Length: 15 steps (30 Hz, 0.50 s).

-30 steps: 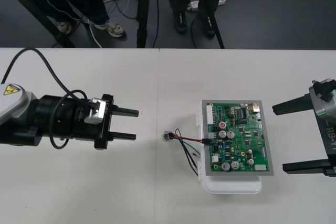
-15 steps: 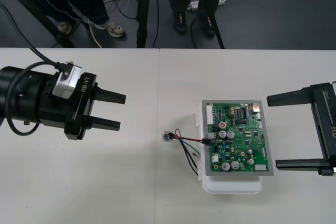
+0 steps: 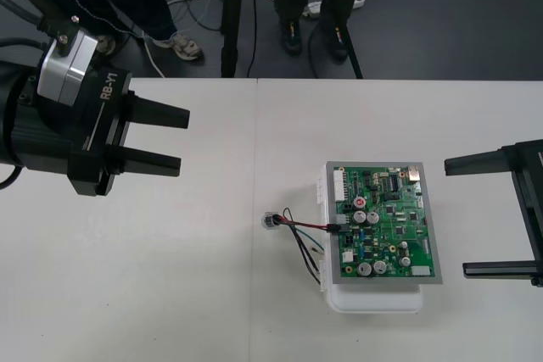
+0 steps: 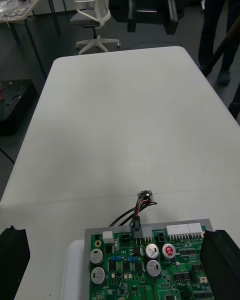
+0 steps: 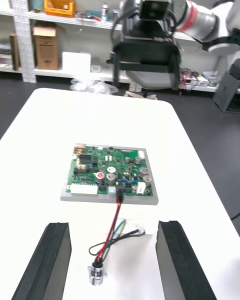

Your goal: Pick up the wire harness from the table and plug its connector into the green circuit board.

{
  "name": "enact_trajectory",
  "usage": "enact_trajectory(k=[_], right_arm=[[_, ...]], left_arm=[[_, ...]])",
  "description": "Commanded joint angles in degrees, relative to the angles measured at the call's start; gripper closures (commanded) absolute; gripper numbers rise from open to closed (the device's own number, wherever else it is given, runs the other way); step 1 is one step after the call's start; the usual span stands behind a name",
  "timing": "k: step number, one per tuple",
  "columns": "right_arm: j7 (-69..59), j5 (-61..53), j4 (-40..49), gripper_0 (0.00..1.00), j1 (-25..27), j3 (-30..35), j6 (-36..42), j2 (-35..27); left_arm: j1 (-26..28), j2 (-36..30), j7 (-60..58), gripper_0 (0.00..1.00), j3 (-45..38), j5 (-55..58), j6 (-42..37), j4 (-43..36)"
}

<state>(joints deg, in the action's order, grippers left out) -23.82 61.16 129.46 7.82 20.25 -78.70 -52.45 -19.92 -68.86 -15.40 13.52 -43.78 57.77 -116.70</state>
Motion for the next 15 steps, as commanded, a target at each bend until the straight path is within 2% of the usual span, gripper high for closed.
enact_trajectory(k=[1, 15], right_arm=[[2.6, -1.7, -1.4, 0.00, 0.5, 2.9, -3.2, 3.3], [2.4, -3.8, -1.8, 0.00, -0.7, 3.0, -3.9, 3.3]], left_arm=[[-1.7, -3.1, 0.5, 0.50, -2.0, 1.1, -5.2, -1.5], [-1.7, -3.5, 0.4, 0.50, -1.9, 0.7, -6.5, -1.4]])
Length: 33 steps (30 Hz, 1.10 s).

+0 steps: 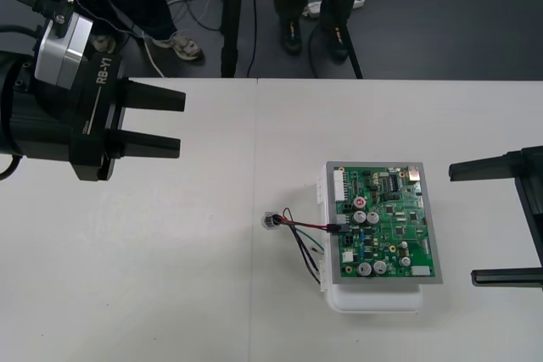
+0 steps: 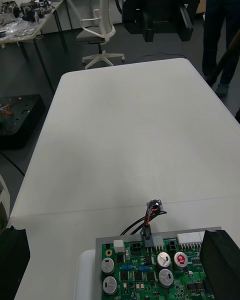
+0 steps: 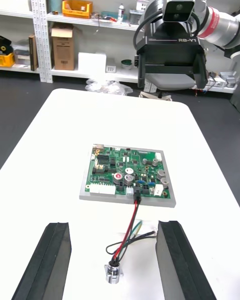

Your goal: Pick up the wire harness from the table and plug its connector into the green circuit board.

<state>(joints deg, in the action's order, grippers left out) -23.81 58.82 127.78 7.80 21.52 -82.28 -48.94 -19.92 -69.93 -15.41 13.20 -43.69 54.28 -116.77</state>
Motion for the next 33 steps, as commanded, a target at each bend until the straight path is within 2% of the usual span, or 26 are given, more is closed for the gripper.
enact_trajectory(k=[1, 33], right_arm=[[2.3, -1.5, 0.0, 0.00, -0.7, 1.9, -0.4, -0.2], [2.0, -1.4, -0.3, 0.00, -0.8, 1.8, -0.3, -0.6]], left_arm=[[-1.6, -2.4, 0.4, 0.50, -1.6, 0.6, -3.0, -1.3], [-1.6, -2.0, 0.8, 0.50, -1.6, 0.5, -3.0, -1.3]])
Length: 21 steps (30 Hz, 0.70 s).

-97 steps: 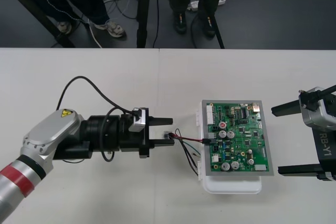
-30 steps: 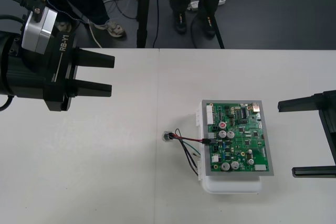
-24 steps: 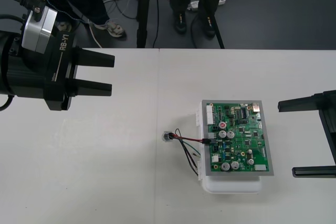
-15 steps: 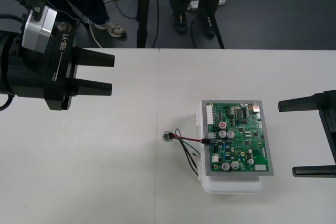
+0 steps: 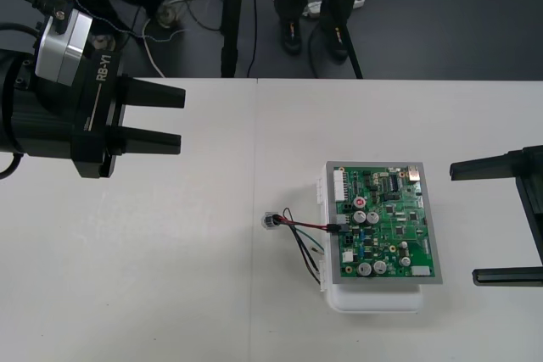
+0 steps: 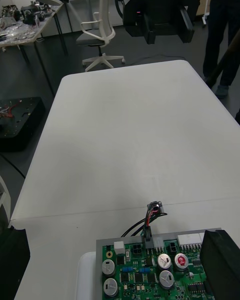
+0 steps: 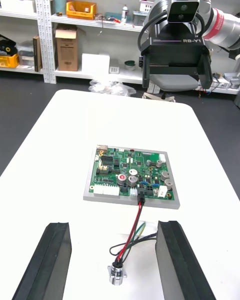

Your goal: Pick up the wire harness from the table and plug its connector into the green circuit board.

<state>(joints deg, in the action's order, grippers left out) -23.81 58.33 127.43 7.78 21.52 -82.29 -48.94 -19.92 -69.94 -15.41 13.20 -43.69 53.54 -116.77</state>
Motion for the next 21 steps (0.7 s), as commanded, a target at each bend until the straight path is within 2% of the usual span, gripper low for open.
enact_trajectory(k=[1, 21], right_arm=[[2.0, -0.9, 0.1, 0.00, -0.8, 1.8, -0.3, -0.6], [2.0, -0.9, 0.1, 0.00, -0.8, 1.8, -0.3, -0.6]], left_arm=[[-1.6, -2.0, 0.8, 0.50, -1.6, 0.5, -2.3, -1.3], [-1.6, -2.0, 0.8, 0.50, -1.6, 0.5, -2.3, -1.3]])
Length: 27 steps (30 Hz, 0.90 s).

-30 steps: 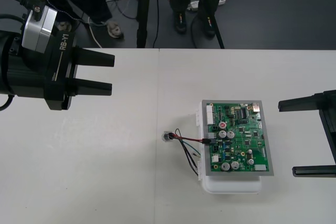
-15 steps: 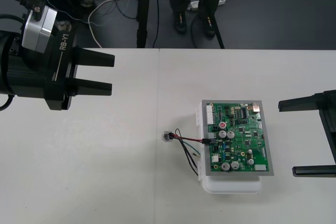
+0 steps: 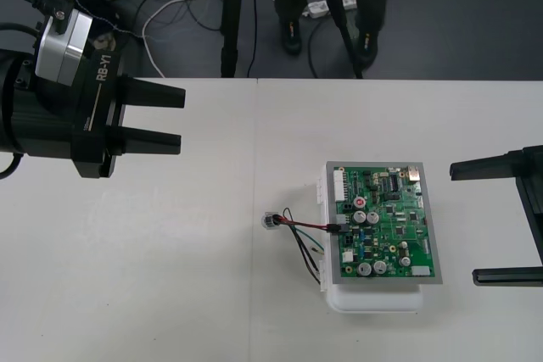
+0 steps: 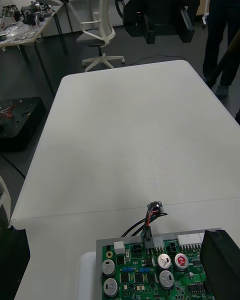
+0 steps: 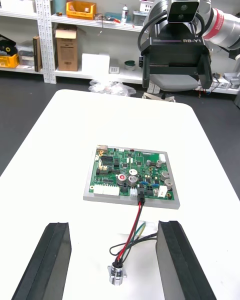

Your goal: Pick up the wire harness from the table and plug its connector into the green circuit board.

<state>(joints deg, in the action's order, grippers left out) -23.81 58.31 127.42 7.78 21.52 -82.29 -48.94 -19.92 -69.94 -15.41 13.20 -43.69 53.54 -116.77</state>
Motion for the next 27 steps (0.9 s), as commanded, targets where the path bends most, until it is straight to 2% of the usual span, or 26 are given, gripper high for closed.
enact_trajectory(k=[1, 27], right_arm=[[2.0, -0.9, 0.1, 0.00, -0.8, 1.8, -0.3, -0.6], [2.0, -0.9, 0.1, 0.00, -0.8, 1.8, -0.3, -0.6]], left_arm=[[-1.6, -2.0, 0.8, 0.50, -1.6, 0.5, -2.3, -1.3], [-1.6, -2.0, 0.8, 0.50, -1.6, 0.5, -2.3, -1.3]])
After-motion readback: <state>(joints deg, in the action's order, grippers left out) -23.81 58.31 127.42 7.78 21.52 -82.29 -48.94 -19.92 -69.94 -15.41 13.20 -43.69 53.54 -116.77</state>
